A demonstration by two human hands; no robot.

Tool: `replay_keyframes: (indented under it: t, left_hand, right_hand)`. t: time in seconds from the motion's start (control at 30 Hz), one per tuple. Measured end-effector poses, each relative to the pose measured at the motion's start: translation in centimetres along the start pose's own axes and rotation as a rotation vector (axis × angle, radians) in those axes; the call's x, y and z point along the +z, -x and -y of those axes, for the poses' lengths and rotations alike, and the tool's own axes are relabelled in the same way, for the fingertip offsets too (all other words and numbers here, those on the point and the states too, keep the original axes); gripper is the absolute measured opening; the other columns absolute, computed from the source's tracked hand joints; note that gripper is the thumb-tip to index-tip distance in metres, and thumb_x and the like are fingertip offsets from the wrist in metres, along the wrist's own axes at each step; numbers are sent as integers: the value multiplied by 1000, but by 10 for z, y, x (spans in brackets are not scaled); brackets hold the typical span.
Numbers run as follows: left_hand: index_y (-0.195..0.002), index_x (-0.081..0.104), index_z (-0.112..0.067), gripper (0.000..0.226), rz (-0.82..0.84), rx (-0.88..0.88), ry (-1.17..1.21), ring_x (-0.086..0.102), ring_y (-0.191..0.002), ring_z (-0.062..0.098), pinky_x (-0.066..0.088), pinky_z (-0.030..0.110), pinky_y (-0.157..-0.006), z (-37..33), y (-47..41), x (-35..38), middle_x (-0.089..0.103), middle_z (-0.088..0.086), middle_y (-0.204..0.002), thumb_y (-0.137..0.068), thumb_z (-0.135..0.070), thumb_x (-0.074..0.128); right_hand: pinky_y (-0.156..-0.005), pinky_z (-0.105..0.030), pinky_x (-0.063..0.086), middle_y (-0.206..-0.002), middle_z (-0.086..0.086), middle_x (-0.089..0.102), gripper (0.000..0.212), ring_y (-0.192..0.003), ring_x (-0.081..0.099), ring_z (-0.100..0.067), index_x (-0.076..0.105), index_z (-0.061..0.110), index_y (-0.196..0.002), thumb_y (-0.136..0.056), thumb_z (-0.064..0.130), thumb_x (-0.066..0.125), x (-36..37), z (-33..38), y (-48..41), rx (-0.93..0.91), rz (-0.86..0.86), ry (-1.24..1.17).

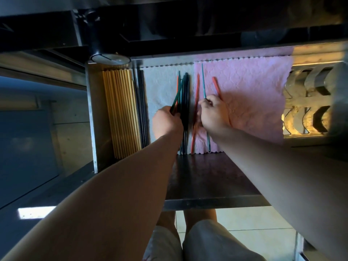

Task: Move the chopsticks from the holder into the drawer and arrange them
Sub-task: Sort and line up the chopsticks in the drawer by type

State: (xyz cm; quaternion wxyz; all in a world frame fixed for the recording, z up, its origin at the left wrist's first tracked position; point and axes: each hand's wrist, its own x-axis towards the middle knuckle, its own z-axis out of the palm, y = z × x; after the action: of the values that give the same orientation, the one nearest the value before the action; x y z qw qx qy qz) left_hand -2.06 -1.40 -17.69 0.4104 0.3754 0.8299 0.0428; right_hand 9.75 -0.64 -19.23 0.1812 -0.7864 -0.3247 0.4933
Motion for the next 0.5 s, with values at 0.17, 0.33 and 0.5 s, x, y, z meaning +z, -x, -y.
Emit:
replay_keyframes:
  t: [0.17,0.33,0.5]
  left_hand:
    - [-102,69,-11,17,-23,74,-32,60,-82,25,43,30,-65,1,-1,7,66,8,-96,-88,-18,62]
    - [-103,69,-12,17,-26,77,-57,61,-82,27,44,30,-64,2,1,9,68,8,-92,-90,-20,60]
    - [-107,66,-14,18,-26,85,-74,62,-85,27,43,31,-64,0,2,10,68,7,-95,-91,-19,59]
  right_hand:
    - [-54,-30,40,-57,6,57,25,-49,51,-17,55,28,-71,-93,21,45,1,-4,2,22,11,-67]
    - [-58,-28,40,-57,8,54,18,-54,51,-16,61,22,-80,-92,18,48,4,-10,3,-3,-32,-14]
    - [-60,-34,42,-60,3,51,15,-62,52,-24,61,21,-81,-90,19,49,5,-11,6,4,-32,-15]
